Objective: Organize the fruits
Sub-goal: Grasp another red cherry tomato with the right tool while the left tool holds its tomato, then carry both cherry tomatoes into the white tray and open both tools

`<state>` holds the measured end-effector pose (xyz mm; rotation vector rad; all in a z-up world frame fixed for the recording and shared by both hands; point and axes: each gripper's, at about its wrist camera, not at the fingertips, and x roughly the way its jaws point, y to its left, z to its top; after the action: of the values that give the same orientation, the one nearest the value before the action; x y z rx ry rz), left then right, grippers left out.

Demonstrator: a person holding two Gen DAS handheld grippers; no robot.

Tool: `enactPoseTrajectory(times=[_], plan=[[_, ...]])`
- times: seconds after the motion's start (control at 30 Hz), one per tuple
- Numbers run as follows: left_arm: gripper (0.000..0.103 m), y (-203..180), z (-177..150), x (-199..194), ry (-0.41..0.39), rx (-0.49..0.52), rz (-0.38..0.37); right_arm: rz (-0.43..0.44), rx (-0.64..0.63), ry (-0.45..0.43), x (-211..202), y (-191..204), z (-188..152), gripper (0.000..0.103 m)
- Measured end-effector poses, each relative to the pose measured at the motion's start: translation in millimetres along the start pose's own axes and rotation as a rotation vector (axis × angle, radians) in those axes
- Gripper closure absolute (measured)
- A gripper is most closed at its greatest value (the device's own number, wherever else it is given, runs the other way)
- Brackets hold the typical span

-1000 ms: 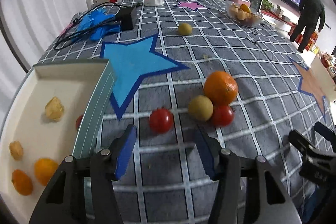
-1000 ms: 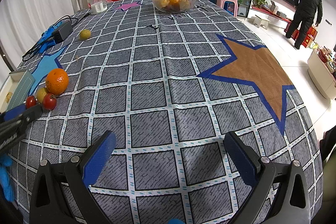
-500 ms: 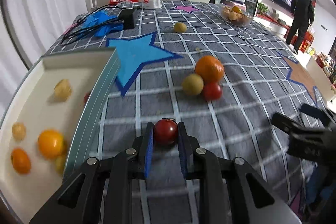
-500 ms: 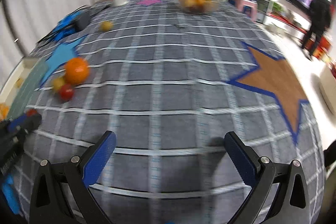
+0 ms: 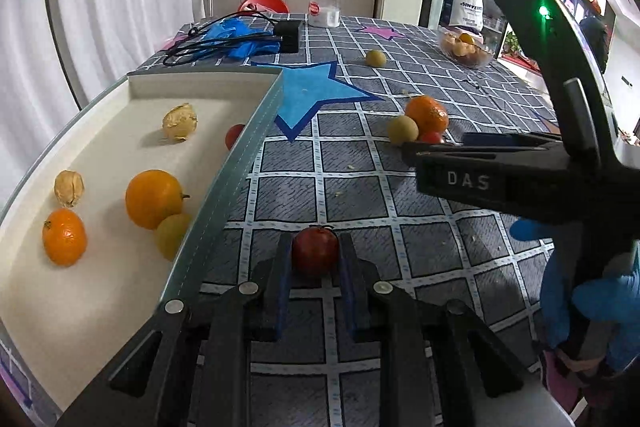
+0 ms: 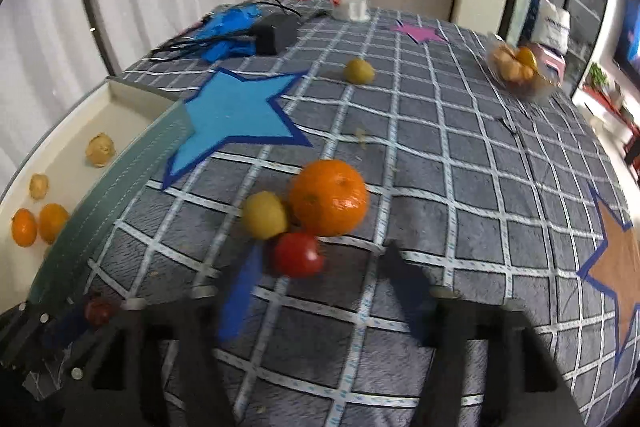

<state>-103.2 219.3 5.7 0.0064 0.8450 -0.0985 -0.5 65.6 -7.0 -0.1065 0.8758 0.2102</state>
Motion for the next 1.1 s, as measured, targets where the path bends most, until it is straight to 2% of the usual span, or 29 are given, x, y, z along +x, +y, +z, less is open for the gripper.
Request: enactPoseTrajectory(times=[0.03, 0.37, 0.5, 0.67, 0.77, 0.9, 1.1], plan=[[0.079, 0.2, -0.6, -0.5, -0.002, 0.002, 0.002, 0.013, 0.0, 0.0, -1.6, 1.9, 0.2, 0.076], [0.079, 0.0, -1.8, -1.2, -0.008, 0.004, 0.01, 0.105, 0.081, -0.02, -23.4, -15.8, -3.8, 0.076], [0.079, 3.4, -2.4, -5.4, -0.007, -0.018, -0.015, 0.133, 0.094, -0.03, -35.2, -20.1, -5.9, 0.076], [0.079, 8.8, 4.9, -27.0, -0.059, -0.028, -0.029, 0.172, 0.088, -0.047, -48.7, -13.9, -3.1, 0.076], [0.079, 23.0, 12.9, -44.1, -0.108, -0.047, -0.014, 0.198, 0.069, -0.059, -55.1, -2.2, 1.3, 0.076], [0.079, 53.3, 19.1, -57.4, -0.15, -0.09, 0.046, 0.248, 0.046, -0.063, -59.4, 16.9, 9.2, 0.076], [0.079, 108.1, 16.5, -59.1, -0.152, -0.194, 0.125, 0.34, -0.017, -0.045, -56.0, 63.5, 21.5, 0.076]])
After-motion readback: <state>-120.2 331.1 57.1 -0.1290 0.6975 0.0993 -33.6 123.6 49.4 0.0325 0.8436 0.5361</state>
